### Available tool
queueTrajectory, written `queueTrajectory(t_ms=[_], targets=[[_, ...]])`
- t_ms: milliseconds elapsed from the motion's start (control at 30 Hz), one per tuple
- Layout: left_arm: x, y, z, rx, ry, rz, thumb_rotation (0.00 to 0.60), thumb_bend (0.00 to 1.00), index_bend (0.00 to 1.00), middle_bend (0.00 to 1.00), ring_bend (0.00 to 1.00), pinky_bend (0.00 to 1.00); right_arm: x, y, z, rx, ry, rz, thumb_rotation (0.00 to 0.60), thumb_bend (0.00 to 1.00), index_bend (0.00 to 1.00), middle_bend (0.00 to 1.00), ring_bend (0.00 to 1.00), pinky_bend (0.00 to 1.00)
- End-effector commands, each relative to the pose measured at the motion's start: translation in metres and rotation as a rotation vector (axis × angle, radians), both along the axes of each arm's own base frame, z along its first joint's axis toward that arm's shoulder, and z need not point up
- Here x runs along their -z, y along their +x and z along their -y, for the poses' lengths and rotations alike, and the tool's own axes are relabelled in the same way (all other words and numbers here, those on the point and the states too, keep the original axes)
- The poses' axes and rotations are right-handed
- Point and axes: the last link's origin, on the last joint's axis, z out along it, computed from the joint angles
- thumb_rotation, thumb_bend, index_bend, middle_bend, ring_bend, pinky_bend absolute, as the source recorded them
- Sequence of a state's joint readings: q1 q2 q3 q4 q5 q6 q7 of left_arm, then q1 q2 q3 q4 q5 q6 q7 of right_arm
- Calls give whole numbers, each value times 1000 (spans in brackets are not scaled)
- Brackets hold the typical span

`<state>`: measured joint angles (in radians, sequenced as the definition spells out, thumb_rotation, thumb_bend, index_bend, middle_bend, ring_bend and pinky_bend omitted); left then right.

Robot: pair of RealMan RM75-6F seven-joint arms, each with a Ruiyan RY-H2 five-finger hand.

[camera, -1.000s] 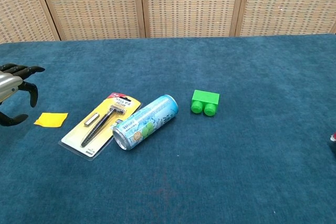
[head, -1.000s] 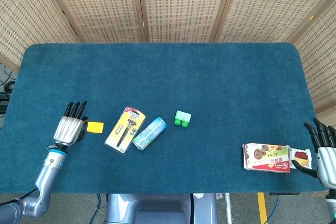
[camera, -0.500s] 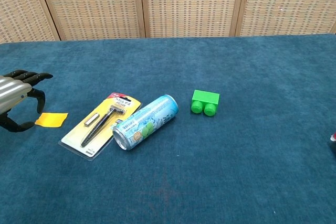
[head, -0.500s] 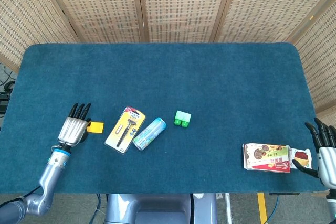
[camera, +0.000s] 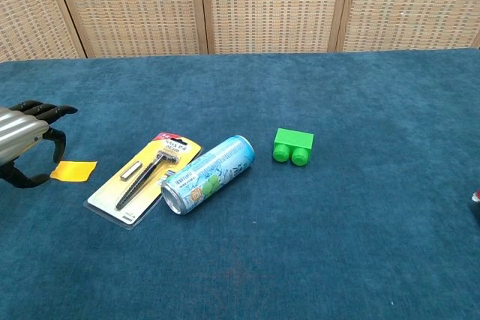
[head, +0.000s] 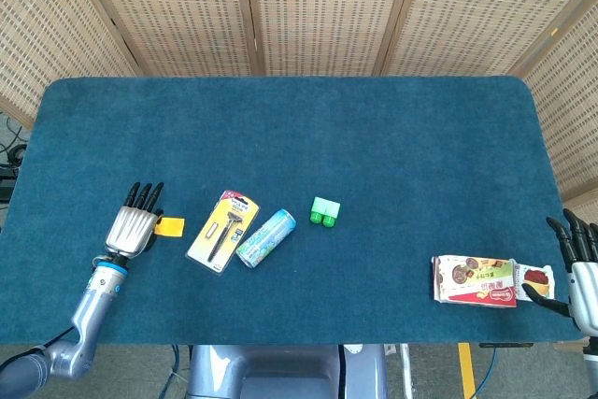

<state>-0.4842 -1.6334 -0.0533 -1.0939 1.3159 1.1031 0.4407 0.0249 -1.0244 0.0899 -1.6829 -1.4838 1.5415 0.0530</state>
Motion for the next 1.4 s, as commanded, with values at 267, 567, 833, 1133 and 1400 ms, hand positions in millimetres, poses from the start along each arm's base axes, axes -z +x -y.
queueTrajectory(t_ms=[267,567,833,1133,1400], targets=[[2,-1,0,0,-10,-7,600,329,487,0,0,0,0,0,0,0,2,3,600,156,93,0,0,0],[7,3,-1,8,-22,-12,600,330,488,0,0,0,-1,-1,0,2,-5,5,600,156,93,0,0,0],[7,0,-2,-3,-24,-25,600,333,488,0,0,0,-1,0,-1,0,-6,7,600,156,93,0,0,0],[12,2,-4,0,-27,-27,600,352,494,0,0,0,0,0,-1,-1,-2,4,600,156,93,0,0,0],[19,5,-5,-2,-38,-28,600,357,504,0,0,0,-2,-1,-1,1,-10,9,600,156,93,0,0,0]])
